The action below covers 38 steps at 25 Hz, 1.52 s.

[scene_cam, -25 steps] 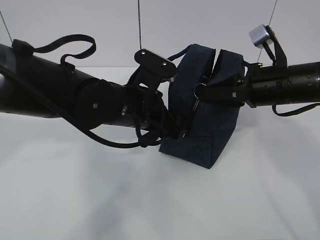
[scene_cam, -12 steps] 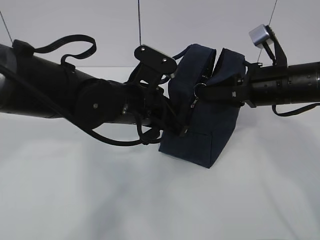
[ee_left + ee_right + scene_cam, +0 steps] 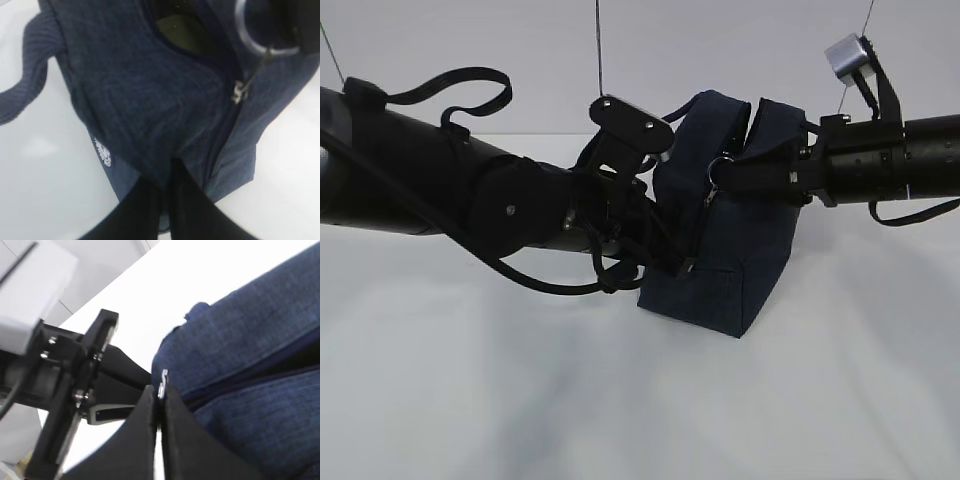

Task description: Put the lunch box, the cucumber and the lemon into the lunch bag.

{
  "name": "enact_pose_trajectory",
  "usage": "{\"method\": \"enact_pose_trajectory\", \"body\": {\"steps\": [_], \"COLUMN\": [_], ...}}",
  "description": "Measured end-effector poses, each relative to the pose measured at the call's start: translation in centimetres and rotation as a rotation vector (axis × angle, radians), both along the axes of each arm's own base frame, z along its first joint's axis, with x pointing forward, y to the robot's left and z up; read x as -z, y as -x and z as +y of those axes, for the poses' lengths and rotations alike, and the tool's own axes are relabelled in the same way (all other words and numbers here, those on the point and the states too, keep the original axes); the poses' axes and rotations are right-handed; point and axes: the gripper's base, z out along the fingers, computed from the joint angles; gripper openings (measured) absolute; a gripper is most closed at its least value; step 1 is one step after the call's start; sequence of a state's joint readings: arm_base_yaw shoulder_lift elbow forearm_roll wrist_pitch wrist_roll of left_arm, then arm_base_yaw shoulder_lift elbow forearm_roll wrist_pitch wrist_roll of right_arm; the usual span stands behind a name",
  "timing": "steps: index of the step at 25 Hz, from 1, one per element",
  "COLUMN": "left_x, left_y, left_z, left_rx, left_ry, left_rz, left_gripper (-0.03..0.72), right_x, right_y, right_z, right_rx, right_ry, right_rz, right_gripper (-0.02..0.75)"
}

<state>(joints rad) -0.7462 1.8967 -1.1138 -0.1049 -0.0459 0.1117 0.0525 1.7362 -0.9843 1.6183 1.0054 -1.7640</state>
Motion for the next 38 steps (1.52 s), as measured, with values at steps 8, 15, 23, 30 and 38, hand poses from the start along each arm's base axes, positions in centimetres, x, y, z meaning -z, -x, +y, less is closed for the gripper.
{"method": "enact_pose_trajectory", "body": {"steps": [8, 15, 23, 30, 38], "left_x": [0.0, 0.0, 0.1, 0.2, -0.4], "left_y": [0.0, 0.0, 0.1, 0.2, 0.6], "left_z": [0.0, 0.0, 0.0, 0.1, 0.4], "left_rx": [0.0, 0.001, 0.003, 0.005, 0.009], "left_ry": [0.0, -0.002, -0.015, -0.032, -0.053], "left_rz": [0.0, 0.003, 0.019, 0.043, 0.074], "left_gripper": [-0.006, -0.006, -0.006, -0.006, -0.006], "right_x": [-1.1, -2.4, -3.8, -4.0, -4.0], "right_y": [0.4, -1.0, -2.6, -3.7, -4.3], "right_z": [-0.1, -0.4, -0.9, -1.1, -1.5], "right_rx": [0.021, 0.092, 0.197, 0.236, 0.29], "right_ry": [-0.004, 0.023, 0.066, 0.089, 0.113], "right_rz": [-0.026, -0.075, -0.117, -0.13, -0.135], "right_gripper": [0.001, 0.001, 0.001, 0.001, 0.001]}}
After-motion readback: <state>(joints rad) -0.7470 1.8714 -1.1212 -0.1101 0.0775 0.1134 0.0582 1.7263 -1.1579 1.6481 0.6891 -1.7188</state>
